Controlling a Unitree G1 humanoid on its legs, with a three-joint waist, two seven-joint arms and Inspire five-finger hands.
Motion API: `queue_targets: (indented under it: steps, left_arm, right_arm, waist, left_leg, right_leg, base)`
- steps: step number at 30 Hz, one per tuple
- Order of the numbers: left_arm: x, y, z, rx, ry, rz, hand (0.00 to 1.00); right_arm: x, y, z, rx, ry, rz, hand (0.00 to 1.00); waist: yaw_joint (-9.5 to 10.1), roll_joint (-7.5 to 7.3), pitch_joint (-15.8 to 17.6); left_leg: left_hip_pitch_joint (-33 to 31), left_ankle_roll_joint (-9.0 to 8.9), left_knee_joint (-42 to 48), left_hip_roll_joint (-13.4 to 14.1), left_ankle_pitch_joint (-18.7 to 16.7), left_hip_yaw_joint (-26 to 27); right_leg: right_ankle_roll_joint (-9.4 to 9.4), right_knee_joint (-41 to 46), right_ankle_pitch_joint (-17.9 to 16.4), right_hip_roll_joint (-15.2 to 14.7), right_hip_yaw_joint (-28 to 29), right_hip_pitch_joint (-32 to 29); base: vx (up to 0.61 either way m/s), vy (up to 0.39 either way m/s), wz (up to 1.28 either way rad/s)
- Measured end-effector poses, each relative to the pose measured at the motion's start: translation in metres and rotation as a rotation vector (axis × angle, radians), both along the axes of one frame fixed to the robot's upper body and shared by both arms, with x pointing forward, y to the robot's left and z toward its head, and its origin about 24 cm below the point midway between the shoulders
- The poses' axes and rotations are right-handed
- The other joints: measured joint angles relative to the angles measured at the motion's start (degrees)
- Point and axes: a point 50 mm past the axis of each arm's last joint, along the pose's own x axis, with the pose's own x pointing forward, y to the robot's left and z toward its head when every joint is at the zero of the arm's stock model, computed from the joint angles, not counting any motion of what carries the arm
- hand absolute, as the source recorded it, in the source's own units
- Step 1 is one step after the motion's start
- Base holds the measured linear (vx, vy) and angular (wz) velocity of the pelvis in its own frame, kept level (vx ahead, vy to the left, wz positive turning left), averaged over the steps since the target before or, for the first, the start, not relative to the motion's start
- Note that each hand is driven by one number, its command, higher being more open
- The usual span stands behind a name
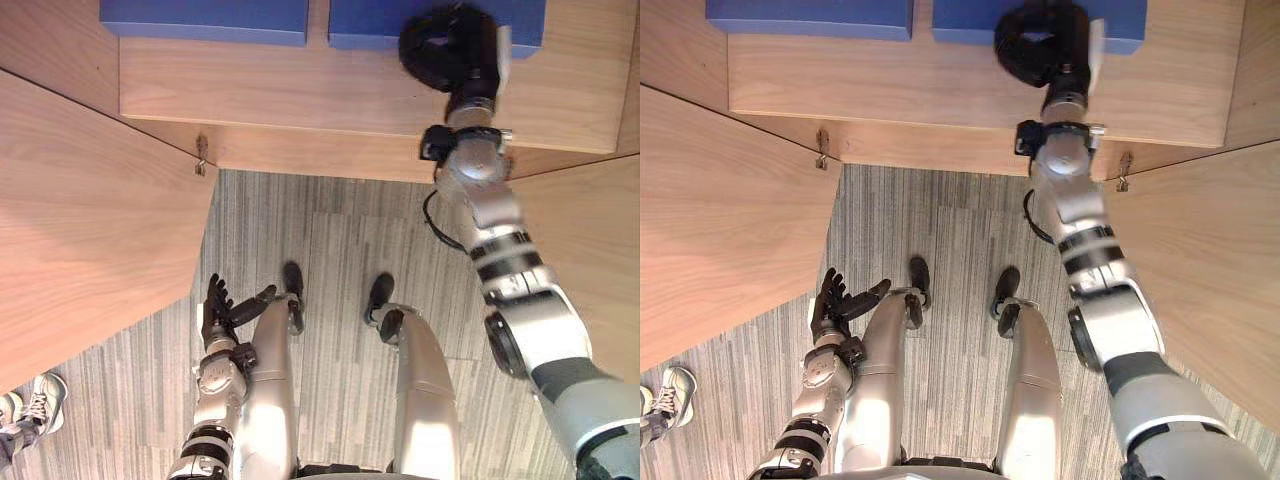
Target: Walk over to the cabinet, pick up the folder, carry it to the office cabinet, place the folder inside the office cabinet, then close the office cabinet door
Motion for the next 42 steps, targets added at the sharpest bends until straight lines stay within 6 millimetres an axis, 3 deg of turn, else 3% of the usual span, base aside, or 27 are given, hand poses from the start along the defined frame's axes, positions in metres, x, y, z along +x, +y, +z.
queue_targets:
  steps: [2, 3, 5, 7, 8, 10, 11, 12, 19, 25, 28, 38, 42]
  left_arm:
    - [-0.007, -0.004, -0.006, -0.007, 0.026, -0.012, 1.00]
    - [-0.015, -0.004, -0.013, -0.005, 0.053, -0.017, 1.00]
    - [-0.025, -0.003, -0.020, 0.005, 0.092, -0.026, 1.00]
    - [-0.040, 0.000, -0.035, 0.028, 0.172, -0.044, 1.00]
    - [-0.044, 0.001, -0.039, 0.035, 0.196, -0.052, 1.00]
    - [-0.061, 0.009, -0.053, 0.054, 0.287, -0.073, 1.00]
    - [-0.066, 0.011, -0.056, 0.058, 0.309, -0.073, 1.00]
    - [-0.078, 0.017, -0.064, 0.063, 0.362, -0.066, 1.00]
    - [-0.129, 0.026, -0.086, 0.049, 0.525, -0.051, 1.00]
    - [-0.139, 0.028, -0.091, 0.041, 0.563, -0.034, 1.00]
    - [-0.145, 0.026, -0.095, 0.028, 0.597, -0.052, 1.00]
    - [-0.164, 0.028, -0.100, 0.019, 0.654, -0.034, 1.00]
    - [-0.162, 0.031, -0.091, 0.044, 0.597, -0.031, 1.00]
  right_arm:
    - [-0.020, -0.001, -0.025, 0.007, -0.014, 0.039, 0.00]
    - [-0.037, 0.004, -0.051, 0.010, 0.002, 0.083, 0.00]
    - [-0.051, 0.011, -0.081, 0.007, 0.058, 0.125, 0.00]
    - [-0.068, 0.016, -0.138, -0.034, 0.242, 0.145, 0.00]
    - [-0.073, 0.016, -0.155, -0.050, 0.300, 0.149, 1.00]
    - [-0.092, 0.013, -0.205, -0.092, 0.493, 0.157, 1.00]
    - [-0.097, 0.013, -0.217, -0.100, 0.540, 0.159, 1.00]
    - [-0.111, 0.012, -0.246, -0.095, 0.661, 0.158, 1.00]
    - [-0.182, -0.017, -0.346, 0.000, 1.150, -0.009, 1.00]
    - [-0.223, -0.051, -0.380, 0.112, 1.381, -0.222, 1.00]
    - [-0.236, -0.056, -0.390, 0.172, 1.453, -0.272, 1.00]
    - [-0.246, -0.060, -0.396, 0.231, 1.504, -0.308, 1.00]
    - [-0.249, -0.060, -0.398, 0.234, 1.519, -0.308, 1.00]
  waist:
    - [-0.57, -0.01, 0.00]
    - [-1.30, -0.04, -0.02]
    - [-2.04, -0.10, -0.05]
    - [-2.43, -0.13, -0.05]
    - [-2.52, -0.16, -0.07]
    - [-2.67, -0.65, -0.35]
    - [-2.67, -0.98, -0.57]
    - [-2.78, -1.42, -1.89]
    - [-4.29, -2.11, -12.20]
    - [-4.45, -2.03, -16.04]
    - [-4.45, -2.11, -17.14]
    - [-4.35, -2.18, -18.23]
    - [-4.25, -2.19, -18.24]
  left_leg:
    - [4.30, -0.19, -0.01, 0.06, -1.21, 0.45]
    - [8.09, -0.92, -0.77, 0.20, -2.35, 1.05]
    - [12.07, -0.99, -2.99, 0.20, -2.34, 1.71]
    - [18.71, -1.92, -7.78, 0.09, -1.33, 2.52]
    - [20.49, -1.93, -9.24, -0.01, -0.95, 2.66]
    - [26.36, -1.91, -14.60, -0.30, 0.91, 3.70]
    - [27.88, -1.83, -15.99, -0.33, 1.33, 4.22]
    - [31.40, -2.01, -19.44, -0.57, 2.41, 4.88]
    - [46.72, -2.49, -35.52, -2.40, 5.79, 9.50]
    - [54.83, -2.39, -43.44, -4.29, 7.64, 12.01]
    - [57.10, -2.31, -45.85, -4.76, 8.54, 12.08]
    - [61.45, -1.29, -50.30, -7.00, 11.37, 10.05]
    - [61.69, -0.50, -50.62, -7.92, 12.11, 7.79]
  right_leg:
    - [0.30, -0.28, -0.90, -0.05, 0.39, 3.99]
    - [0.31, -1.09, -1.37, 0.03, 0.61, 7.46]
    - [0.37, -3.22, -1.28, 0.21, 0.62, 11.07]
    - [1.30, -8.10, -0.17, 1.05, 0.62, 17.23]
    - [1.39, -9.48, 0.24, 1.27, 0.56, 18.94]
    - [1.17, -14.44, 2.01, 2.04, 0.76, 24.20]
    - [1.23, -15.63, 2.34, 2.26, 1.05, 25.32]
    - [1.50, -19.24, 3.49, 2.83, 1.24, 28.60]
    - [3.46, -37.73, 9.99, 4.73, 3.60, 43.06]
    - [4.63, -43.77, 12.09, 4.50, 5.22, 49.29]
    - [4.69, -44.25, 12.13, 4.46, 5.20, 50.65]
    - [4.95, -45.11, 12.56, 3.54, 3.20, 54.49]
    - [5.05, -45.09, 12.54, 2.54, 1.41, 55.60]
  base:
    - [-0.02, -0.018, -0.06]
    - [-0.02, -0.017, -0.09]
    - [0.00, -0.020, -0.11]
    - [0.05, -0.033, -0.11]
    - [0.11, -0.042, -0.05]
    - [0.15, -0.034, -0.11]
    - [0.21, -0.026, -0.21]
    - [0.14, -0.015, -0.16]
    - [0.20, 0.032, -0.25]
    - [0.08, 0.057, -0.19]
    - [0.01, 0.011, 0.00]
    - [-0.05, 0.008, 0.11]
    - [-0.10, 0.010, 0.29]
